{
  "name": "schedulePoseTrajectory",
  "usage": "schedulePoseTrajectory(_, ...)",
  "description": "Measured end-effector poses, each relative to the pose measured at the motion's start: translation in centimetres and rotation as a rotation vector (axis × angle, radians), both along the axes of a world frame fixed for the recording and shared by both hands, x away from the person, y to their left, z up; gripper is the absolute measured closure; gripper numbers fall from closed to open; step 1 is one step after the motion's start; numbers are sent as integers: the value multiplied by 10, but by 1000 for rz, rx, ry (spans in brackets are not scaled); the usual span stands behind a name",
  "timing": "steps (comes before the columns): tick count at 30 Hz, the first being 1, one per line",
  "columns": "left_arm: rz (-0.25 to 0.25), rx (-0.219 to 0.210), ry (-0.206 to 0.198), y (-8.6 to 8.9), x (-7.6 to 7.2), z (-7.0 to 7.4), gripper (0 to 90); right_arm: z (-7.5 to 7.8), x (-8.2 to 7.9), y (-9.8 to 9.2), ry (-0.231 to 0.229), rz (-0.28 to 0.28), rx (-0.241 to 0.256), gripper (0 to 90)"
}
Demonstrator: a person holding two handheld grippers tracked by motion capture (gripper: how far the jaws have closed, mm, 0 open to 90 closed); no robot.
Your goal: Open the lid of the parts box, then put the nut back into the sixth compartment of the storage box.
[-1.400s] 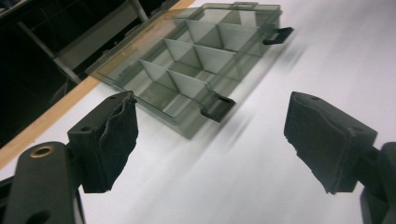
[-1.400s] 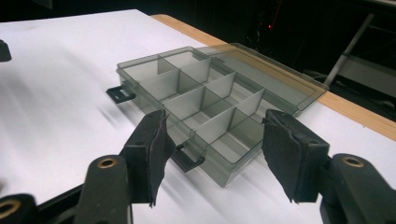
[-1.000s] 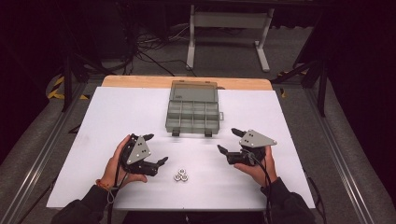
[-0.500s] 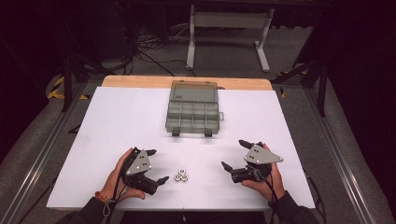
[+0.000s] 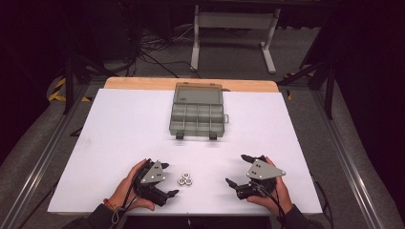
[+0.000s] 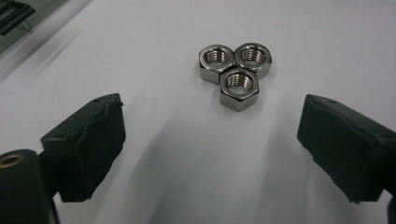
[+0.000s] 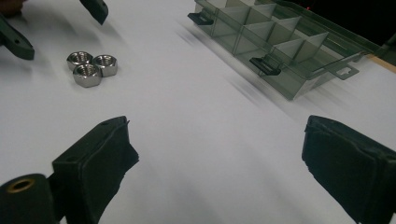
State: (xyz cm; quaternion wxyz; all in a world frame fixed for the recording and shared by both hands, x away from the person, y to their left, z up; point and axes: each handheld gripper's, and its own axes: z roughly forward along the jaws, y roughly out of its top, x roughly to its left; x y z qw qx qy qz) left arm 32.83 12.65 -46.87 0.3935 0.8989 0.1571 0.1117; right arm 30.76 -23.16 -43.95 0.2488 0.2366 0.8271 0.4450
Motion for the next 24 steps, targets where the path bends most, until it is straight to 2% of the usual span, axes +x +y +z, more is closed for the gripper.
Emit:
schedulePoseTrajectory(2,3,-3,11,-4,2,0,111,-1,1,-2,9,-7,9,89)
schedulePoseTrajectory(3,1,-15,21,-6,3,0,157,-2,1,-3,11,-9,2,93)
schedulePoseTrajectory(6,1,6,37,-10,6,1,285,-3,2,-2,8,-8,-4,101)
schedulePoseTrajectory(7,0,18,41,-11,7,1,285,-3,2,-2,8,-8,-4,101)
schedulePoseTrajectory(8,2,14,64,-11,8,2,308,-2,2,-3,6,-9,-1,102)
schedulePoseTrajectory(9,-3,9,78,-11,8,2,411,-1,2,-4,7,-13,14,106)
schedulePoseTrajectory(12,-1,1,98,-12,9,2,449,-1,1,-5,6,-18,15,106)
schedulePoseTrajectory(18,8,19,93,-18,7,4,519,-1,-2,-6,3,-22,7,112)
schedulePoseTrajectory(22,-3,14,93,-20,6,4,572,-1,-3,-3,1,-18,0,116)
schedulePoseTrajectory(24,-23,12,87,-19,6,3,628,-1,-3,-2,-3,-15,-3,117)
